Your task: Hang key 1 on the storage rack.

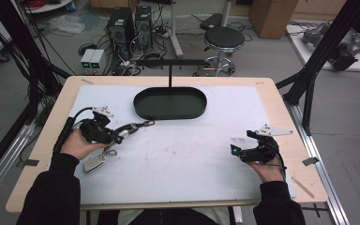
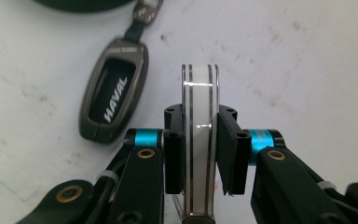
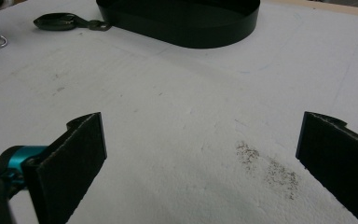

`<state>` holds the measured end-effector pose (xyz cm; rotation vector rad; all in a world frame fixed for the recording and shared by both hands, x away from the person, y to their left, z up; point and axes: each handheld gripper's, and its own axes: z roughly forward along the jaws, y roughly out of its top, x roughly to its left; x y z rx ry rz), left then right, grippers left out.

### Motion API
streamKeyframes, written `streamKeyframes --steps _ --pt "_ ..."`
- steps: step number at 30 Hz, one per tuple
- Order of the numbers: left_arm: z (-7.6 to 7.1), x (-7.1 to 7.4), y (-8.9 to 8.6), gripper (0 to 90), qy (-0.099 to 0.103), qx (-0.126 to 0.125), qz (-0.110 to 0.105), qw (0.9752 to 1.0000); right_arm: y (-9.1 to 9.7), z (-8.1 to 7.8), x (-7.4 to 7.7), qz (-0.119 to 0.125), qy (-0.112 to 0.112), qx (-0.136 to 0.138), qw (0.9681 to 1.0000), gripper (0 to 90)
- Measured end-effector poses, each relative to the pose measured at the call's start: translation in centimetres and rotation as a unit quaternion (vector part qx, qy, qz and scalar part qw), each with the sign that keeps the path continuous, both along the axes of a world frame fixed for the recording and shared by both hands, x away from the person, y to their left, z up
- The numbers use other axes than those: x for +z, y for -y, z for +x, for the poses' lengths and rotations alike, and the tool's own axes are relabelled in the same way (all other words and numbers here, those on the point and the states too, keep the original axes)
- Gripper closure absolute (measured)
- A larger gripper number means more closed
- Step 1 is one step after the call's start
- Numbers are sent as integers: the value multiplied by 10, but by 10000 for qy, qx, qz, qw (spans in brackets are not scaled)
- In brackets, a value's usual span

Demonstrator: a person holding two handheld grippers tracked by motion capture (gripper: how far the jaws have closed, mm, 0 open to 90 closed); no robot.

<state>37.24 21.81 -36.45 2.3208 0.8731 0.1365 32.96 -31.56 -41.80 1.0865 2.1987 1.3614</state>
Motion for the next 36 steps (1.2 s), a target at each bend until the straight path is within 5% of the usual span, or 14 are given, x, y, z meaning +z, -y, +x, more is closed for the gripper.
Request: streamKeyframes --steps 3,6,13,17,23,36 --pt "2 16 8 742 152 14 236 9996 -2 0 0 -15 -17 32 10000 8" --pt "1 33 13 745 409 -86 156 9990 -2 0 -1 -28 -24 63 10000 8" --pt "5 64 15 746 909 -146 -439 9948 -2 2 -2 -14 -58 101 9999 8" --pt "12 75 16 745 962 -128 -676 9930 -3 3 -3 -15 -75 109 9999 8" --pt "23 92 21 746 1025 -117 -616 9928 -2 3 -3 22 -104 122 9999 8" --pt "44 116 18 746 1436 757 -1114 9804 -10 11 -5 145 -151 254 9995 8"
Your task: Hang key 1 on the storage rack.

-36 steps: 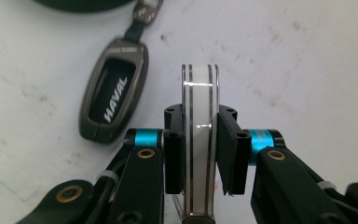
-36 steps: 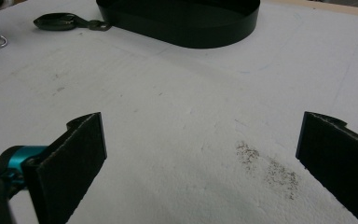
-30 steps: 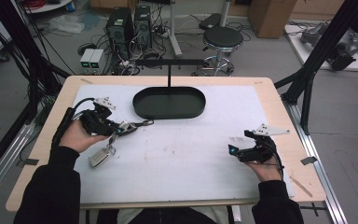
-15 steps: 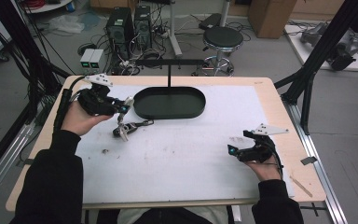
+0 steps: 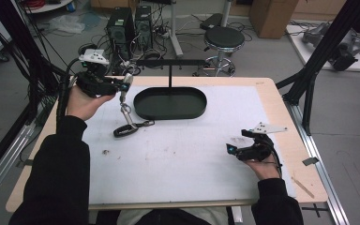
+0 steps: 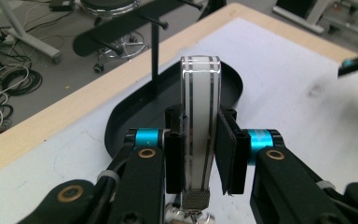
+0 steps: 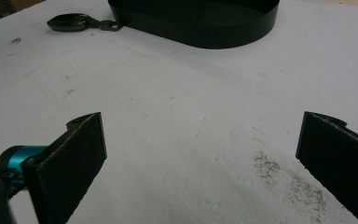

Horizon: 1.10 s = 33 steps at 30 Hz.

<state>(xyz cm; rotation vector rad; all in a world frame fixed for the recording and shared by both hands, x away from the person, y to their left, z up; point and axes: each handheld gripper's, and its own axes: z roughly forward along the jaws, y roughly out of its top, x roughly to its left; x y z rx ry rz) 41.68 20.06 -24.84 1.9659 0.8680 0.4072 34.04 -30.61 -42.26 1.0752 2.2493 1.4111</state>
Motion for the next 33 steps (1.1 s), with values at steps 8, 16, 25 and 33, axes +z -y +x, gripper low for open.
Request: streamKeyframes --steps 8,16,25,33 --pt "18 5 4 746 18 89 -117 9999 -2 6 -1 64 -21 45 10000 8" --pt "40 10 14 747 143 233 -141 9995 -2 5 0 75 -29 45 10000 8" --pt "60 15 14 747 252 455 -286 9982 -3 3 0 10 -50 21 10000 8" --pt "71 28 13 747 409 587 -828 9940 -3 1 0 -69 -31 34 10000 8"
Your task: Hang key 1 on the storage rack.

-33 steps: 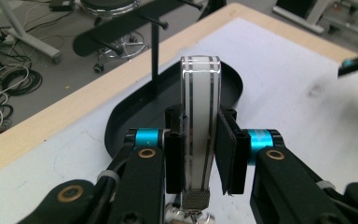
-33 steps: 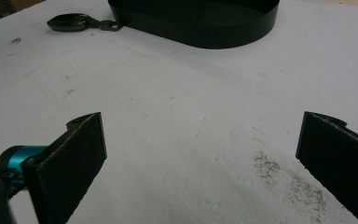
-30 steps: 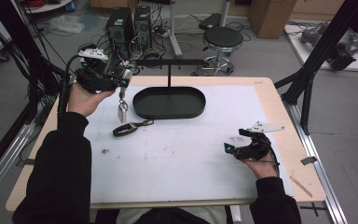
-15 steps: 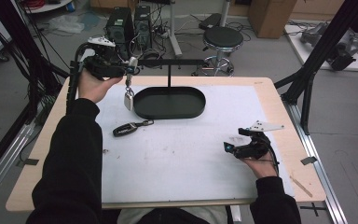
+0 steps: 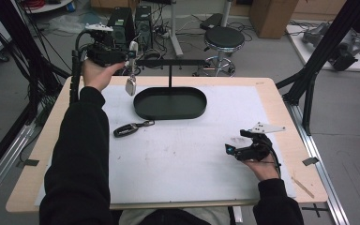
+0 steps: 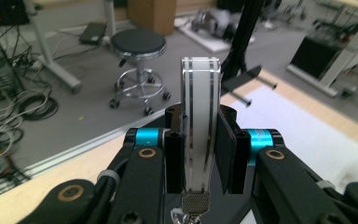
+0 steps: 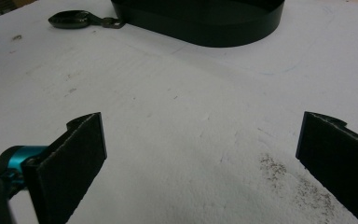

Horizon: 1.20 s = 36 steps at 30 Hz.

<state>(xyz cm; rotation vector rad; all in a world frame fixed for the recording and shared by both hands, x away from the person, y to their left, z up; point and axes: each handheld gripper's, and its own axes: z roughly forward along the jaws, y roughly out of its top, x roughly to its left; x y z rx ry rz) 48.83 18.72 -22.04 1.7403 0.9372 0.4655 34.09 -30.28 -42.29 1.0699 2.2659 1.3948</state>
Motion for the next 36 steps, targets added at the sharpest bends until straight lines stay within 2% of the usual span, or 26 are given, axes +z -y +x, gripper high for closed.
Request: streamKeyframes --steps 4,7,9,11,12,14,18,20,21,23,27,29,32,34,36 --pt "7 5 5 747 4 -47 20 10000 -2 -1 -1 -75 -13 15 10000 8" --pt "11 5 10 746 68 -73 -111 9999 -2 -2 -1 -78 10 19 10000 8" --pt "16 5 15 747 56 -79 -39 9999 -2 -3 -1 -89 -22 11 10000 8" --pt "22 7 21 746 52 -83 186 9998 -3 -2 -1 -130 -8 27 9999 8" --pt "25 8 23 746 75 -66 217 9997 -4 -3 -2 -154 -17 38 9999 8" --pt "31 9 25 747 69 -49 141 9999 -5 -3 -2 -202 -36 49 9998 8" --pt "41 7 27 746 18 79 155 9998 -4 -4 -3 -287 -26 42 9996 8" --pt "46 5 26 746 -35 168 94 9998 -2 -6 -3 -297 -24 22 9996 8" --pt "49 3 23 746 -26 228 -82 9997 -1 -6 -3 -285 -21 8 9996 8" --pt "50 3 22 746 -16 266 -97 9996 0 -7 -3 -267 -7 -10 9996 8" --pt "53 1 19 746 -41 582 102 9982 0 -7 -3 -274 -24 -1 9996 8" --pt "54 0 18 746 -48 639 96 9979 -1 -7 -3 -292 -26 9 9996 8" --pt "58 -4 14 745 27 658 -225 9976 -2 -7 -2 -305 -21 20 9995 8" --pt "59 -5 13 745 47 696 -302 9971 -2 -7 -2 -306 -23 16 9995 8" --pt "62 -8 15 745 179 880 -208 9957 -2 -7 -2 -304 -27 1 9995 8"
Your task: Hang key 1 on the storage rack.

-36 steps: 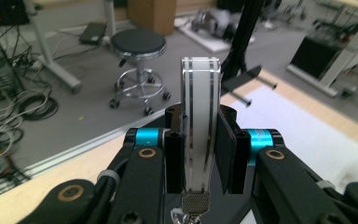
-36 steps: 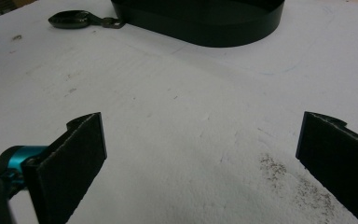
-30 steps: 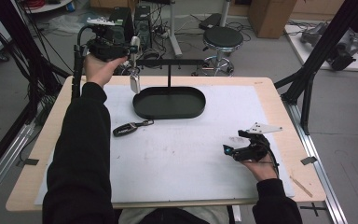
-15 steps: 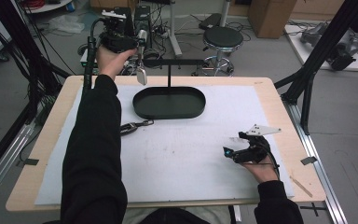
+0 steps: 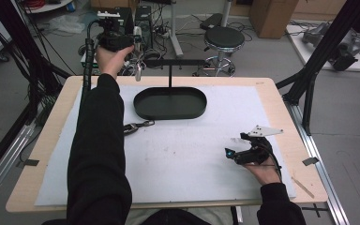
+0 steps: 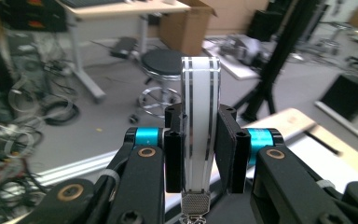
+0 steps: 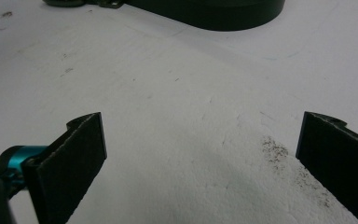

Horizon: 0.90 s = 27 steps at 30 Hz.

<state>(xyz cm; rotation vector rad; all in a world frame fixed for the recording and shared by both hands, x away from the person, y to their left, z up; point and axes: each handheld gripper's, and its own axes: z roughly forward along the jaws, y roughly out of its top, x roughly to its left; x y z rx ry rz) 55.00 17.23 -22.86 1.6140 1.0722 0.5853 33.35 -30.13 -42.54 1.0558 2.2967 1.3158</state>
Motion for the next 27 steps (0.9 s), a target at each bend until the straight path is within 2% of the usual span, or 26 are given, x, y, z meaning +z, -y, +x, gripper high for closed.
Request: streamKeyframes --steps 3,5,7,8,9,10,11,12,15,17,18,21,22,23,25,27 --pt "3 -3 1 745 24 101 -9 9999 0 0 0 -6 0 4 10000 8" --pt "5 -8 1 744 -4 240 -186 9995 0 0 0 -23 -2 9 10000 8" --pt "5 -11 0 742 -3 260 -237 9994 1 0 0 -34 -9 -4 10000 8" --pt "5 -13 -2 737 21 187 -363 9992 1 -1 0 -37 -5 0 10000 8" --pt "4 -14 -4 689 24 98 -555 9984 2 -1 0 -32 -17 -13 10000 8" --pt "4 -14 -4 594 24 98 -555 9984 2 -1 0 -29 -2 -23 10000 8" --pt "4 -14 -7 465 -49 37 -818 9966 2 -1 0 -17 -43 -34 10000 8" --pt "6 -15 -13 357 -233 -80 -1105 9936 2 -2 0 -26 -55 -44 10000 8" --pt "4 -15 -15 194 -315 -174 -1013 9942 2 -2 1 -9 -104 -51 9999 8" --pt "0 -15 -15 113 -347 -359 -702 9963 0 -2 2 -12 -108 -30 9999 9" --pt "0 -15 -15 73 -347 -359 -702 9963 0 -2 2 -7 -100 -17 9999 8" --pt "-4 -17 -14 55 -304 -351 -459 9979 0 -2 2 -16 -83 -19 10000 8" --pt "-7 -19 -15 55 -279 -426 -539 9972 0 -2 2 -31 -65 -36 10000 8" --pt "-12 -21 -17 55 -198 -757 -935 9925 0 -1 2 -21 -68 -61 10000 8" --pt "-14 -22 -16 55 -152 -843 -950 9918 1 -1 1 -7 -99 -91 9999 8" --pt "-21 -23 -15 55 -50 -978 -779 9921 3 1 0 22 -169 -137 9998 8"
